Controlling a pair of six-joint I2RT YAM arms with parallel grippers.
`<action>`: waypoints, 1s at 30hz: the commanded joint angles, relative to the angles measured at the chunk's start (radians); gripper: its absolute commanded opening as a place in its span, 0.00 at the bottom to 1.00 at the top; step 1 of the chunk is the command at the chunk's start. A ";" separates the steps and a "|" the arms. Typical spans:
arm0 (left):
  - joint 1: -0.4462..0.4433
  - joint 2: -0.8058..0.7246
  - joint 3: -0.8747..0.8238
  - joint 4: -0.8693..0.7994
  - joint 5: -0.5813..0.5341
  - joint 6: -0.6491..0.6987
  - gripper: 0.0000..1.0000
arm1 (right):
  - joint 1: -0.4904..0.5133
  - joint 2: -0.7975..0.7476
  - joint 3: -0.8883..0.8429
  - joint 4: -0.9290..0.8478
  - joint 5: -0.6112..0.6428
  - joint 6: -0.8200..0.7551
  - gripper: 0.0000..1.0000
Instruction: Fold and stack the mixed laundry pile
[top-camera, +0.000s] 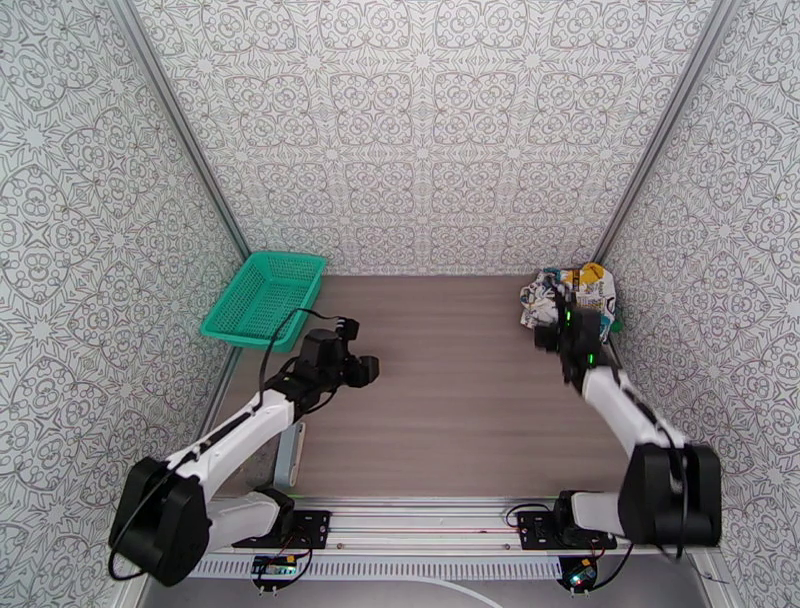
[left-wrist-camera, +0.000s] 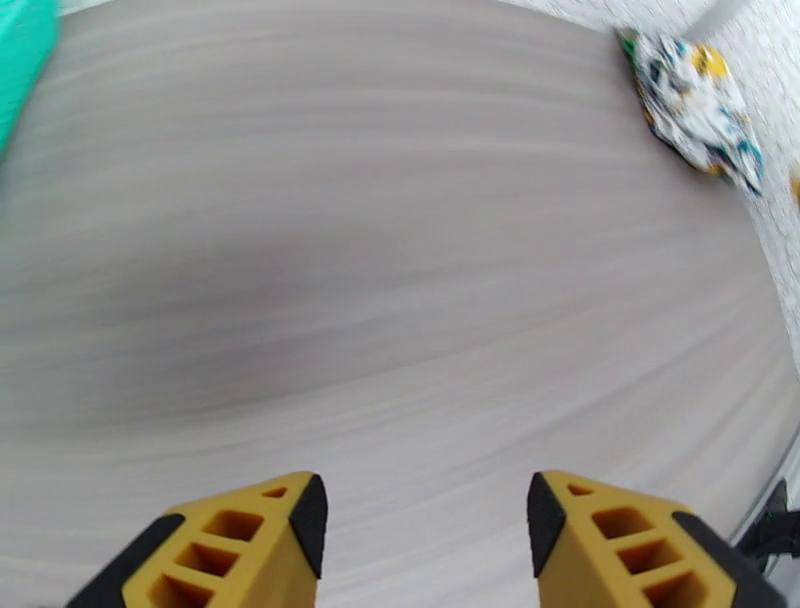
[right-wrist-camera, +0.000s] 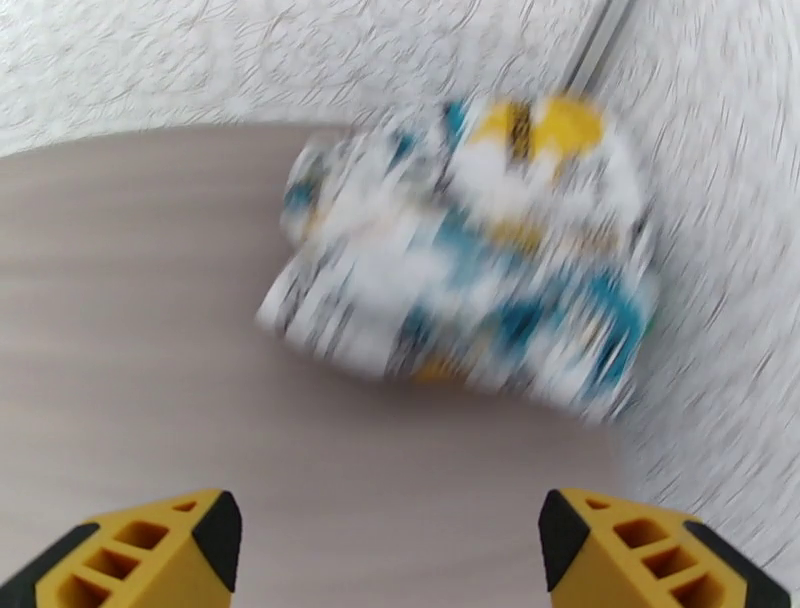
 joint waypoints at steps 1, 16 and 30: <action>0.062 -0.055 -0.071 0.039 -0.071 -0.024 0.59 | 0.002 -0.040 -0.156 0.321 -0.118 0.067 0.83; 0.357 -0.406 -0.315 0.144 -0.289 0.147 0.71 | 0.006 0.279 -0.252 0.833 -0.176 0.064 0.93; 0.378 0.134 -0.400 1.001 -0.172 0.359 0.75 | 0.014 0.270 -0.262 0.842 -0.139 0.069 0.99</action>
